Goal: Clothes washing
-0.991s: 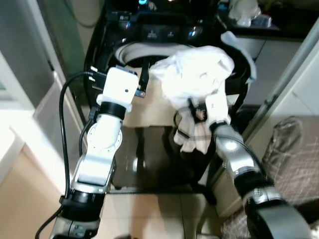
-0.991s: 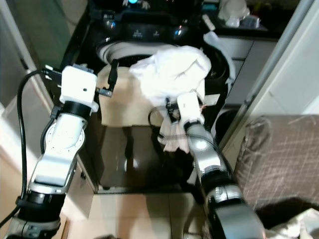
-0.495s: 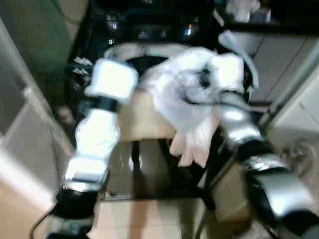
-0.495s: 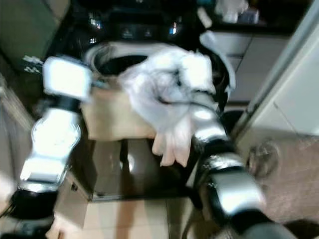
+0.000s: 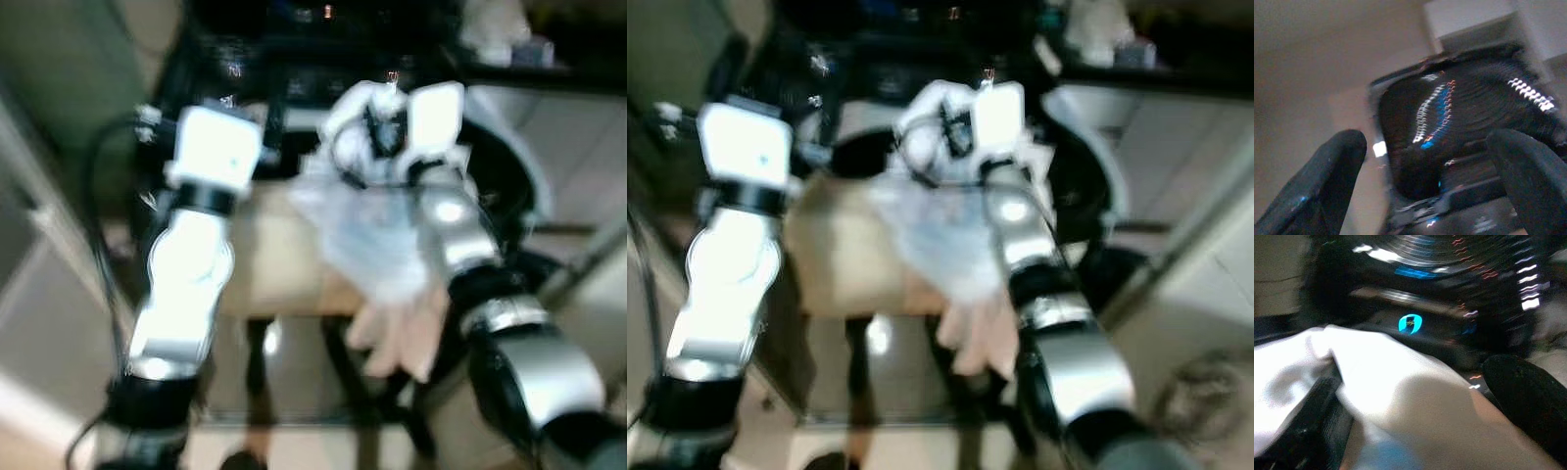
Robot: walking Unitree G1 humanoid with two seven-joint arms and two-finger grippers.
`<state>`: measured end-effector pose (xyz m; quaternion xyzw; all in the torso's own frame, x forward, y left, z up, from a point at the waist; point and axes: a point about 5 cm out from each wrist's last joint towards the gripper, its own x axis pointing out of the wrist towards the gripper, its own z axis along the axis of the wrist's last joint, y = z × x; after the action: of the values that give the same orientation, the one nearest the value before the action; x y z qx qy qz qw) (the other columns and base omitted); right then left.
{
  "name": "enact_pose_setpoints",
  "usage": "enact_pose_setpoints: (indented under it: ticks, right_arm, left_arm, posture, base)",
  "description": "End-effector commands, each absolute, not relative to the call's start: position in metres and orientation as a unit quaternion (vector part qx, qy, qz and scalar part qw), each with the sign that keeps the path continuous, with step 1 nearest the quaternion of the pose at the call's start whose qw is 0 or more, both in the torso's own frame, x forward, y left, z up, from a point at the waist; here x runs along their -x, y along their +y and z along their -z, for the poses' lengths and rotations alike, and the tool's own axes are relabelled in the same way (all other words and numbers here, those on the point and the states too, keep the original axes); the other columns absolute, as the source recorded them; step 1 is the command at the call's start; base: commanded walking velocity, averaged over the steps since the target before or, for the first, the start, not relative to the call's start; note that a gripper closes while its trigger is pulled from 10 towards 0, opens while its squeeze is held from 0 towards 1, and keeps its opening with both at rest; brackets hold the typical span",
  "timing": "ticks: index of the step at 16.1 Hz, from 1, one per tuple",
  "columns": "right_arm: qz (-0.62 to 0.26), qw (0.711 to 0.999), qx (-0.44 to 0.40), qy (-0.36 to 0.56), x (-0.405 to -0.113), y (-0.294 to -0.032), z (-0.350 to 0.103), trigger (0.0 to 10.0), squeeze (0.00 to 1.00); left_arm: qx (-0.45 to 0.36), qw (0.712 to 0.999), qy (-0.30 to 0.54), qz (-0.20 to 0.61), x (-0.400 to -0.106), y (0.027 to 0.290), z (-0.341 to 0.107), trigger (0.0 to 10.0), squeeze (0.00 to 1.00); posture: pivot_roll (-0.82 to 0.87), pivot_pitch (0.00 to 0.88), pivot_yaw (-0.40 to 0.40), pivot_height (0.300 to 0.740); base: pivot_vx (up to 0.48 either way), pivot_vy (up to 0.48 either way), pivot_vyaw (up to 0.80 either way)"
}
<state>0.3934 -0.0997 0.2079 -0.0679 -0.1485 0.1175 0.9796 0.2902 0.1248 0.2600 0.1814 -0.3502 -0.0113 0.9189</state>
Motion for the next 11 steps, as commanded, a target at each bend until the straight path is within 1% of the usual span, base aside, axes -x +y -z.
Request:
enact_pose_setpoints:
  ticks: [1, 2, 3, 4, 5, 7, 9, 11]
  right_arm:
    - [-0.128, 0.985, 0.045, -0.105, -0.396, -0.109, -0.201, 10.0, 0.00]
    - [-0.132, 0.988, 0.028, -0.077, -0.397, -0.109, -0.198, 10.0, 0.00]
    - [-0.133, 0.991, -0.009, -0.007, -0.402, -0.111, -0.192, 10.0, 0.00]
    - [-0.137, 0.989, -0.039, 0.040, -0.406, -0.112, -0.188, 10.0, 0.00]
    - [-0.110, 0.992, -0.032, 0.048, -0.409, -0.119, -0.188, 10.0, 0.00]
    - [-0.090, 0.994, -0.024, 0.051, -0.411, -0.127, -0.194, 10.0, 0.00]
    - [-0.088, 0.989, -0.011, 0.118, -0.410, -0.134, -0.187, 10.0, 0.00]
    - [-0.067, 0.989, 0.025, 0.132, -0.411, -0.140, -0.182, 10.0, 0.00]
  left_arm:
    - [-0.176, 0.917, -0.358, 0.019, -0.289, 0.118, -0.262, 10.0, 0.00]
    - [-0.176, 0.917, -0.358, 0.019, -0.289, 0.117, -0.262, 10.0, 0.00]
    - [-0.177, 0.918, -0.355, 0.023, -0.290, 0.117, -0.261, 10.0, 0.00]
    - [-0.177, 0.919, -0.352, 0.027, -0.290, 0.116, -0.260, 10.0, 0.00]
    - [-0.181, 0.918, -0.350, 0.030, -0.291, 0.115, -0.259, 10.0, 0.00]
    - [-0.184, 0.918, -0.349, 0.027, -0.292, 0.118, -0.261, 10.0, 0.00]
    - [-0.185, 0.920, -0.345, 0.022, -0.291, 0.121, -0.261, 10.0, 0.00]
    - [-0.184, 0.921, -0.341, 0.026, -0.291, 0.120, -0.259, 10.0, 0.00]
  posture:
    - [0.09, 0.000, -0.041, 0.740]
    - [0.09, 0.000, -0.041, 0.740]
    - [0.08, 0.000, -0.038, 0.740]
    - [0.08, 0.000, -0.038, 0.740]
    - [0.09, 0.000, -0.034, 0.740]
    - [0.09, 0.000, -0.039, 0.740]
    - [0.10, 0.000, -0.044, 0.740]
    - [0.10, 0.000, -0.047, 0.740]
  base:
    - [0.000, 0.000, 0.00]
    - [0.000, 0.000, 0.00]
    - [0.000, 0.000, 0.00]
    - [0.000, 0.000, 0.00]
    - [0.000, 0.000, 0.00]
    - [0.000, 0.000, 0.00]
    - [0.000, 0.000, 0.00]
    - [0.000, 0.000, 0.00]
